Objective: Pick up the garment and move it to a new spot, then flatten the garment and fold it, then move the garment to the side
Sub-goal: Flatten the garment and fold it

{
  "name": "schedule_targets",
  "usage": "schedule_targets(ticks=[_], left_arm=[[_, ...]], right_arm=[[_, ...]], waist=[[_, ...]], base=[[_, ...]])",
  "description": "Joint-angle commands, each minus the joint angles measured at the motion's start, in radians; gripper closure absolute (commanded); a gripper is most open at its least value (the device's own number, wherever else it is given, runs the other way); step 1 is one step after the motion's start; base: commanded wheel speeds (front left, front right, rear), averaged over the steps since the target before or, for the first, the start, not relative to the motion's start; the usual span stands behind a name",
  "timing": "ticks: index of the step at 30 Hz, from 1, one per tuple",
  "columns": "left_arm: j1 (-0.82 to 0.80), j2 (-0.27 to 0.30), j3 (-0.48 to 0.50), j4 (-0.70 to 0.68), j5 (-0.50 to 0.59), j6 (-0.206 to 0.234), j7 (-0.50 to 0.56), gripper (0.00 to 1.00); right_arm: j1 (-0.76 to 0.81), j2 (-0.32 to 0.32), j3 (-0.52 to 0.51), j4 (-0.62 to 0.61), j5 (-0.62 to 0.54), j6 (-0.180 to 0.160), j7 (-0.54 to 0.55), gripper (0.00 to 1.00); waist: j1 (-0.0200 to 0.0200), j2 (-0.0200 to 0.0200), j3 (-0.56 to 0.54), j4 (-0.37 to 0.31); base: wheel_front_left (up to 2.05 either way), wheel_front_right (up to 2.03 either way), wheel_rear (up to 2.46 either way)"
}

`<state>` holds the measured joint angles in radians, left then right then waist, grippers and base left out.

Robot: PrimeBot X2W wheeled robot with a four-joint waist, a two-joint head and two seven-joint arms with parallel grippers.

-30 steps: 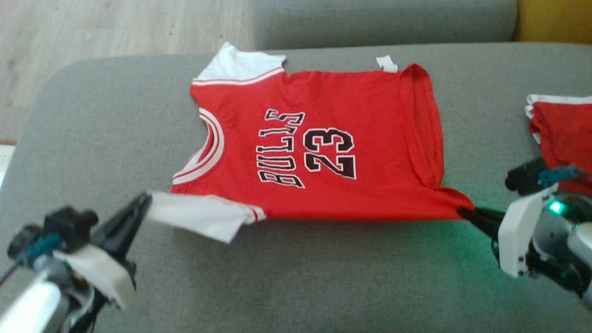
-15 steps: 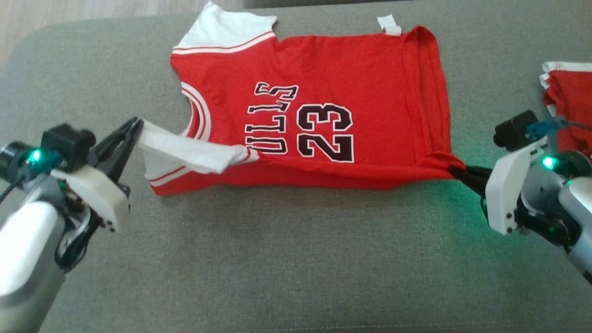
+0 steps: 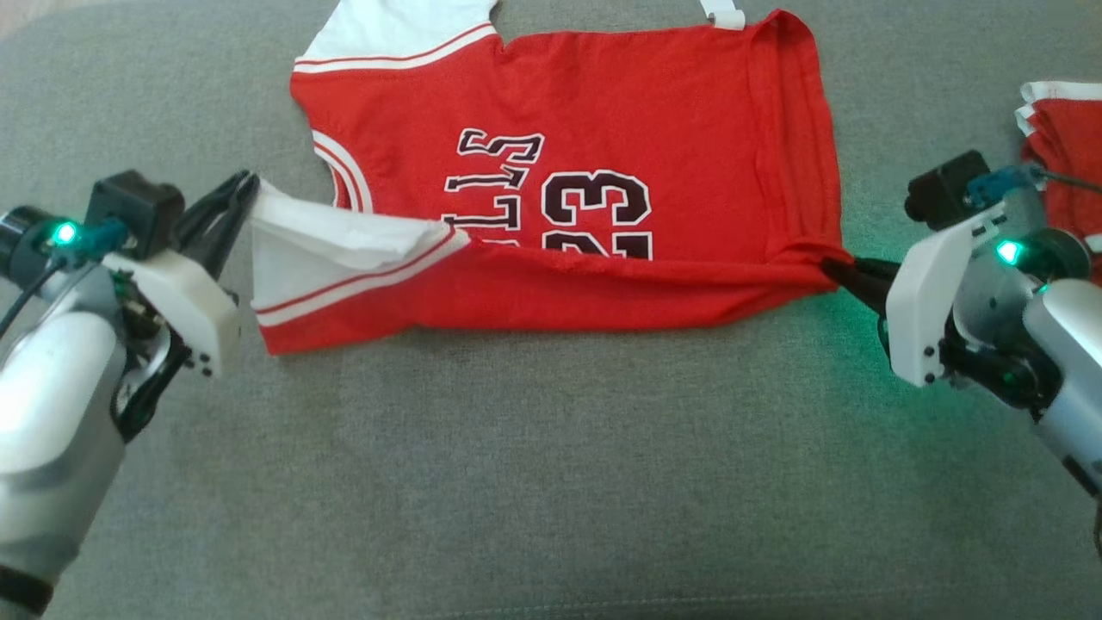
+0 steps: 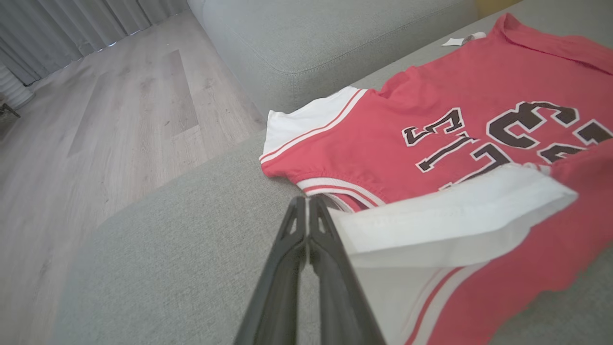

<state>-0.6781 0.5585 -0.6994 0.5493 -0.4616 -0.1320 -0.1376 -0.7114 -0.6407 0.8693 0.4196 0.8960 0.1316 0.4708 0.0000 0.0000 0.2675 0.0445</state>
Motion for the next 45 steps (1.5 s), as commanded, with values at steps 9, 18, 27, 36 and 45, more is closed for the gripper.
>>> schedule_targets(ticks=[9,18,27,36,45], left_arm=[[-0.152,0.004,0.001,0.095,-0.022,0.003,-0.06,1.0],[-0.177,-0.065,0.108,0.157,-0.061,0.097,-0.122,0.0],[0.157,-0.211,0.465,-0.255,-0.05,0.187,-0.124,0.0],[0.443,-0.386,0.606,-0.355,0.05,0.167,-0.124,0.0],[0.522,-0.465,0.68,-0.336,0.133,0.13,-0.124,0.0]], right_arm=[[-0.092,0.004,-0.006,0.036,-0.035,-0.001,-0.06,0.0],[-0.124,0.081,-0.151,0.164,-0.093,-0.001,-0.31,0.0],[0.06,0.303,-0.433,0.166,-0.182,-0.001,-0.682,0.0],[0.349,0.52,-0.674,0.068,-0.476,-0.001,-0.728,0.0],[0.471,0.586,-0.763,-0.018,-0.594,-0.001,-0.715,0.0]], waist=[[0.0,0.0,0.013,-0.002],[0.0,0.0,-0.009,0.002],[0.0,0.0,-0.106,-0.003],[0.0,0.0,-0.174,-0.013],[0.0,0.0,-0.164,-0.037]], base=[[0.0,0.0,0.0],[0.0,0.0,0.0],[0.0,0.0,0.0],[0.0,0.0,0.0],[0.0,0.0,0.0]])
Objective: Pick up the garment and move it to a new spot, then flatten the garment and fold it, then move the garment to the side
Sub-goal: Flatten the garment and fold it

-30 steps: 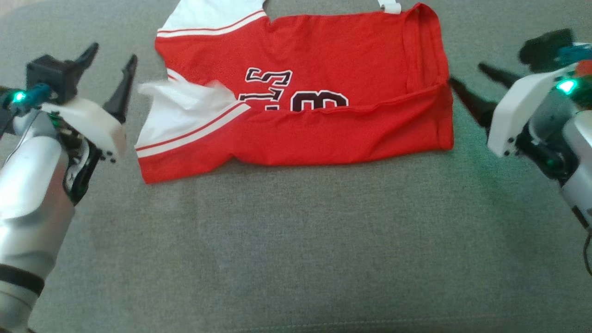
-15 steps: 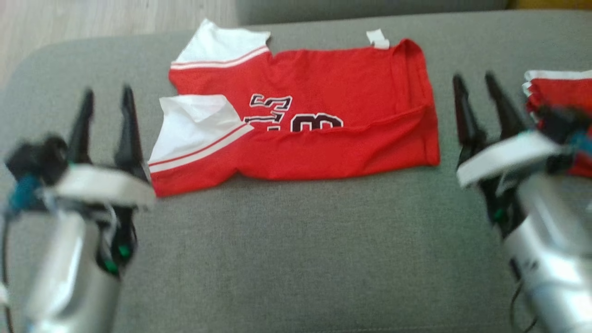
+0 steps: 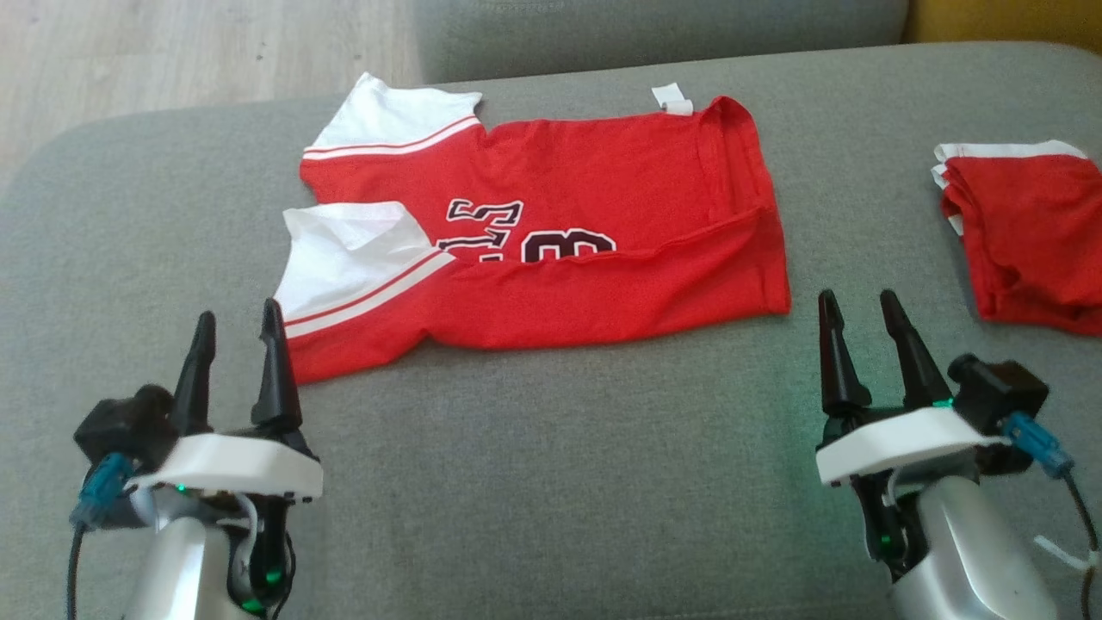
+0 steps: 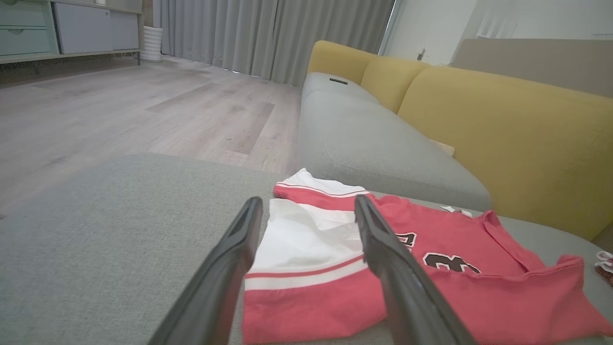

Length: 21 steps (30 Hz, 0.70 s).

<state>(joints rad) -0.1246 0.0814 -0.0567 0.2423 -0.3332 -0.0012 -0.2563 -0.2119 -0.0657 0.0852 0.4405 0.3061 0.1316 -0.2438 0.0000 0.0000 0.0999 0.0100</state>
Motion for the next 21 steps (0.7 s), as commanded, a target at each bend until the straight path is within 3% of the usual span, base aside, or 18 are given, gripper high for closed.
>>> schedule_targets(ticks=[1,6,21], left_arm=[[-0.031,0.008,0.042,-0.021,0.012,-0.006,-0.005,0.0],[-0.059,0.002,0.062,0.065,0.054,-0.016,-0.005,0.0],[-0.25,0.06,0.066,0.49,0.113,0.057,0.023,0.0]], right_arm=[[-0.025,0.013,0.019,-0.049,-0.008,-0.001,0.005,0.0],[-0.026,0.015,0.025,-0.098,0.006,-0.001,0.027,0.0],[-0.03,0.015,0.051,-0.168,0.013,-0.001,0.054,0.0]], waist=[[0.0,0.0,0.008,-0.006],[0.0,0.0,0.031,-0.022],[0.0,0.0,0.105,-0.063]], base=[[0.0,0.0,0.0],[0.0,0.0,0.0],[0.0,0.0,0.0]])
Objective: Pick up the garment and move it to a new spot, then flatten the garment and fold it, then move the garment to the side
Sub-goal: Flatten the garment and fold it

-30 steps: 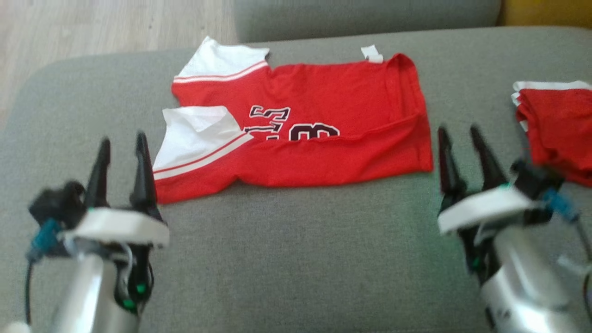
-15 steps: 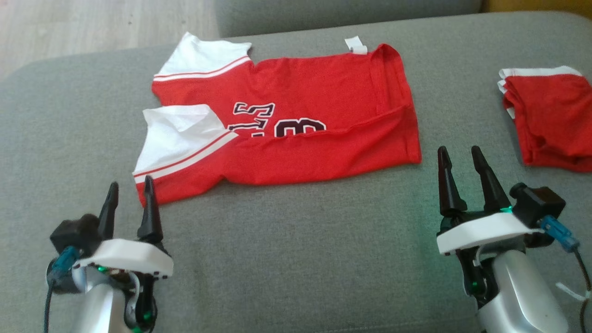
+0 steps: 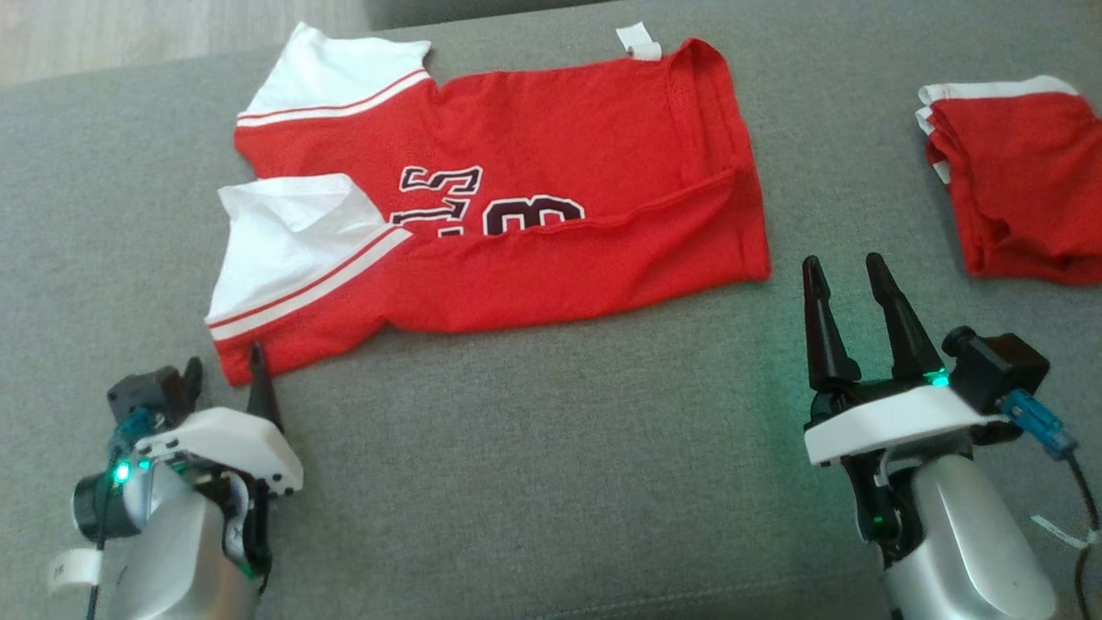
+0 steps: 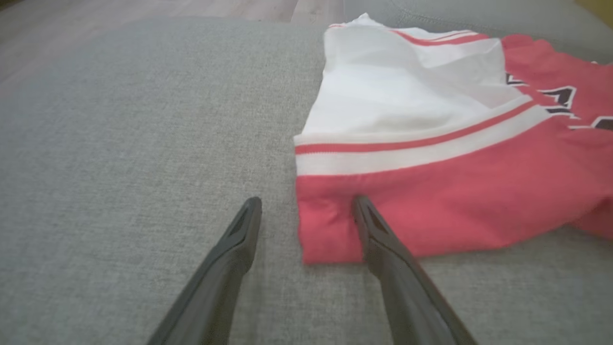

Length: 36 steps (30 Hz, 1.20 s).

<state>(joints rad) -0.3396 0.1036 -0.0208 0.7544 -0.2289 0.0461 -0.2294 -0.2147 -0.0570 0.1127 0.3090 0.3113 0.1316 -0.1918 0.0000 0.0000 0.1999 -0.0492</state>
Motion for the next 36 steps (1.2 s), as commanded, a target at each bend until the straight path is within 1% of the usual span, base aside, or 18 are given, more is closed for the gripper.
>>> schedule_targets(ticks=[1,7,11,12,13,17,20,22,26,30,33,36], left_arm=[[-0.045,0.042,0.03,-0.005,0.01,0.015,-0.001,0.0],[-0.091,0.061,0.018,0.073,0.021,0.032,0.023,0.0],[-0.111,0.065,-0.001,0.126,0.02,0.009,0.069,0.0],[-0.115,0.064,-0.004,0.134,0.017,0.001,0.074,0.62],[-0.118,0.064,-0.007,0.138,0.016,-0.006,0.071,1.0],[-0.133,0.069,-0.006,0.133,0.008,-0.02,0.02,1.0],[-0.147,0.071,-0.01,0.093,0.013,-0.023,-0.017,1.0],[-0.15,0.072,-0.012,0.072,0.018,-0.025,-0.023,1.0],[-0.155,0.072,-0.02,-0.047,0.041,-0.031,-0.031,1.0],[-0.126,0.059,-0.024,-0.154,0.058,-0.037,-0.032,1.0],[-0.109,0.051,-0.03,-0.186,0.066,-0.047,-0.032,1.0],[-0.101,0.043,-0.034,-0.205,0.071,-0.057,-0.032,1.0]], right_arm=[[-0.028,0.007,0.024,-0.038,0.009,-0.001,0.002,0.0],[-0.03,0.007,0.027,-0.047,0.009,-0.001,0.005,0.0],[-0.03,0.007,0.024,-0.047,0.008,-0.001,0.006,0.0],[-0.029,0.007,0.022,-0.046,0.007,-0.001,0.008,0.0],[-0.03,0.007,0.021,-0.043,0.005,-0.001,0.011,0.0],[-0.038,0.007,0.019,-0.026,-0.008,-0.001,0.032,0.0],[-0.054,0.007,0.009,-0.007,-0.024,-0.001,0.056,0.0],[-0.062,0.007,0.007,0.001,-0.026,-0.001,0.067,0.0],[-0.103,0.007,0.005,0.043,-0.006,-0.001,0.105,0.0],[-0.149,0.007,-0.022,0.125,0.008,-0.001,0.139,0.0],[-0.185,0.007,-0.039,0.206,0.041,-0.001,0.154,0.0],[-0.222,0.007,-0.046,0.295,0.048,-0.001,0.156,0.0]], waist=[[0.0,0.0,0.008,-0.007],[0.0,0.0,0.026,-0.018],[0.0,0.0,0.03,-0.02],[0.0,0.0,0.029,-0.019],[0.0,0.0,0.029,-0.018],[0.0,0.0,0.025,-0.009],[0.0,0.0,0.024,0.004],[0.0,0.0,0.025,0.009],[0.0,0.0,0.032,0.033],[0.0,0.0,0.037,0.054],[0.0,0.0,0.041,0.064],[0.0,0.0,0.046,0.073]], base=[[0.0,0.0,0.0],[0.0,0.0,0.0],[0.0,0.0,0.0],[0.0,0.0,0.0],[0.0,0.0,0.0],[0.0,0.0,0.0],[0.0,0.0,0.0],[0.0,0.0,0.0],[0.0,0.0,0.0],[0.0,0.0,0.0],[0.0,0.0,0.0],[0.0,0.0,0.0]])
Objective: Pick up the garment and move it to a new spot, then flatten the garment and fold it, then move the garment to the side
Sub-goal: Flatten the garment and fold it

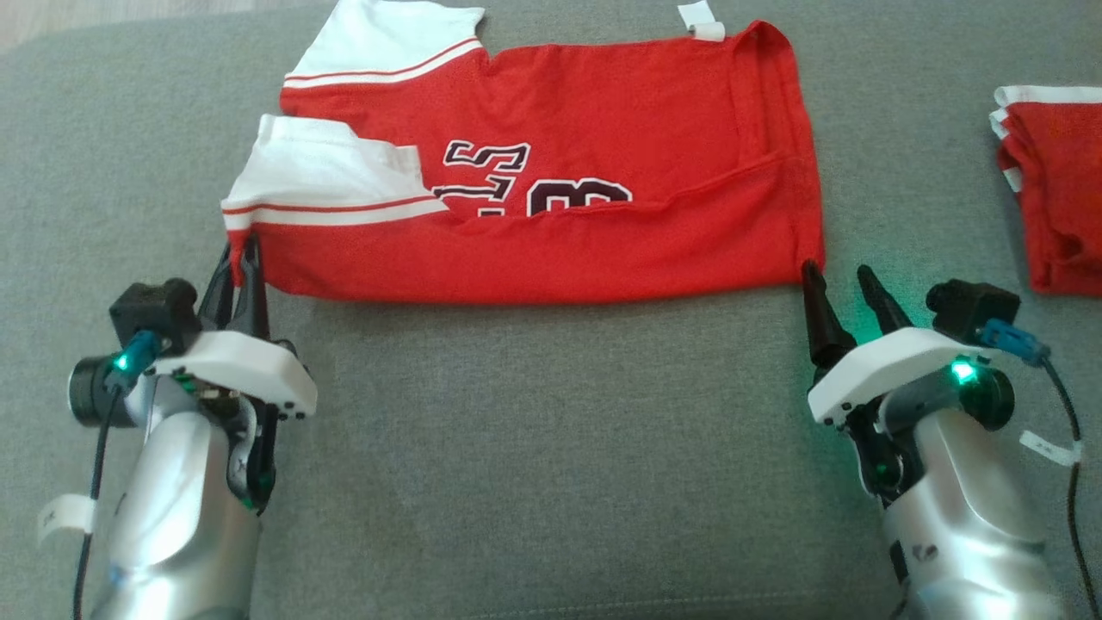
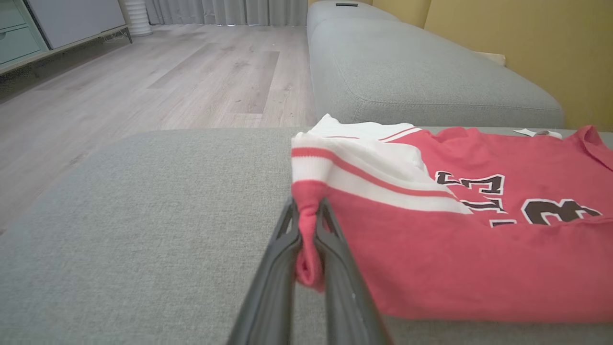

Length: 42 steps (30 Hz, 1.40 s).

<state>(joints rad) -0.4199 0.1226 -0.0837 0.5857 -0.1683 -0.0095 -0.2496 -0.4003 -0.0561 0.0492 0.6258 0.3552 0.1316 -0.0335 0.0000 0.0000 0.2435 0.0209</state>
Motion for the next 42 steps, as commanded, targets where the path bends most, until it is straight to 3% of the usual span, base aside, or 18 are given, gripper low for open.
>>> schedule_targets(ticks=[1,13,15,27,42], left_arm=[[-0.018,0.021,0.029,-0.042,0.012,-0.003,-0.012,1.0],[-0.005,0.006,0.033,-0.057,0.028,-0.021,-0.012,1.0],[-0.005,0.006,0.035,-0.052,0.03,-0.024,-0.012,1.0],[0.039,0.011,0.057,-0.021,0.037,-0.033,-0.012,1.0],[0.131,0.013,0.075,-0.04,0.039,-0.041,-0.012,1.0]], right_arm=[[-0.049,0.006,0.016,0.007,0.009,-0.001,-0.005,0.0],[-0.191,0.006,0.059,0.324,0.065,-0.001,-0.021,0.0],[-0.208,0.006,0.068,0.36,0.072,-0.001,-0.03,1.0],[-0.245,0.006,0.088,0.478,0.037,-0.001,-0.11,1.0],[-0.151,0.006,0.073,0.397,0.044,-0.001,-0.098,1.0]], waist=[[0.0,0.0,0.004,0.005],[0.0,0.0,0.016,0.024],[0.0,0.0,0.014,0.026],[0.0,0.0,-0.054,0.005],[0.0,0.0,-0.148,-0.012]], base=[[0.0,0.0,0.0],[0.0,0.0,0.0],[0.0,0.0,0.0],[0.0,0.0,0.0],[0.0,0.0,0.0]])
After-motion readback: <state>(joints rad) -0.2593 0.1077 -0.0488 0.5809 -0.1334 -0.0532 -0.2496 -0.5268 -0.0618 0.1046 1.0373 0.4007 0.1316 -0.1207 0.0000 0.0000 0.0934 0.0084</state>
